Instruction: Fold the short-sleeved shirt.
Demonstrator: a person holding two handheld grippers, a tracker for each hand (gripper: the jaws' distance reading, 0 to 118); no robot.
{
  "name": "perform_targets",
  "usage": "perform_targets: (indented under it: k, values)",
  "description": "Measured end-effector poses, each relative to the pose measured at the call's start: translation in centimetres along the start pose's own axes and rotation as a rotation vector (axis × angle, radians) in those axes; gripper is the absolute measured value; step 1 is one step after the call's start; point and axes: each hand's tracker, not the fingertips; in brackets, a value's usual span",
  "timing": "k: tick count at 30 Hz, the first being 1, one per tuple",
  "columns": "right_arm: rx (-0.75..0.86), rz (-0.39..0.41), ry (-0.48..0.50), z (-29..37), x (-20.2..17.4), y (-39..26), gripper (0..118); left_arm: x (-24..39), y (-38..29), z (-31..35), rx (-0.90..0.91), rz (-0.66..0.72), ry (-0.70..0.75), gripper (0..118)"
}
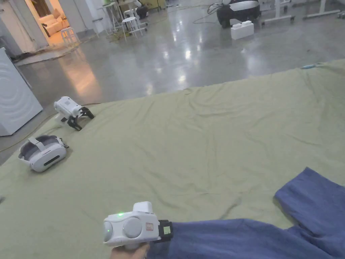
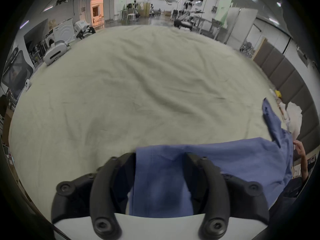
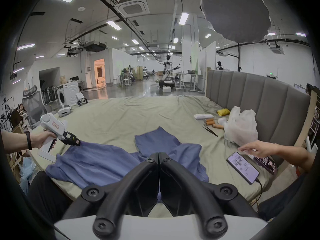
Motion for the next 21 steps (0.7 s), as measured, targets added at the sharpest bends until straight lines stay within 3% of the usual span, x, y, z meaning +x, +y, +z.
perform_targets:
  k: [2, 3, 4, 7, 10, 12, 13, 14, 15, 16, 21]
  values:
    - [-0.017, -0.025, -0.012, -0.2, 0.8, -0.4, 0, 0.5, -0.5, 0.1, 0.006, -0.030, 0.005, 36]
    - [-0.021, -0.038, -0.018, -0.4, 1.2, -0.5, 0, 1.1, -0.4, 0.2, 0.013, -0.064, 0.023, 13]
    - [-0.026, -0.048, -0.021, -0.5, 1.3, -0.6, 0, 1.6, -0.4, 0.2, 0.013, -0.096, 0.029, 4]
    - [-0.052, -0.063, -0.036, -1.5, 2.0, -0.4, 0, 4.4, -0.9, -0.6, -0.009, -0.198, 0.115, 3]
    - [-0.095, -0.076, -0.042, -4.5, 3.8, 1.7, 0, 4.2, -1.1, -1.5, -0.018, -0.184, 0.122, 3]
    - [-0.234, -0.103, 0.015, -9.0, 6.2, 4.5, 0, 4.0, -1.0, -1.3, -0.018, -0.168, 0.118, 3]
    - [-0.334, -0.111, 0.029, -11.5, 7.3, 5.7, 9, 3.8, -0.9, -1.3, -0.012, -0.175, 0.128, 3]
    - [-0.445, -0.094, 0.067, -14.9, 8.3, 6.8, 31, 4.0, -0.9, -1.1, -0.016, -0.176, 0.125, 3]
    - [-0.505, -0.061, 0.090, -18.0, 9.0, 7.4, 70, 4.0, -0.9, -1.1, -0.019, -0.173, 0.123, 3]
    - [-0.518, -0.040, 0.108, -20.8, 10.2, 7.4, 87, 3.9, -0.9, -1.1, -0.020, -0.168, 0.122, 3]
    - [-0.751, 0.122, 0.065, -32.8, 10.9, 7.2, 89, 3.4, -0.7, -1.0, -0.041, -0.155, 0.099, 3]
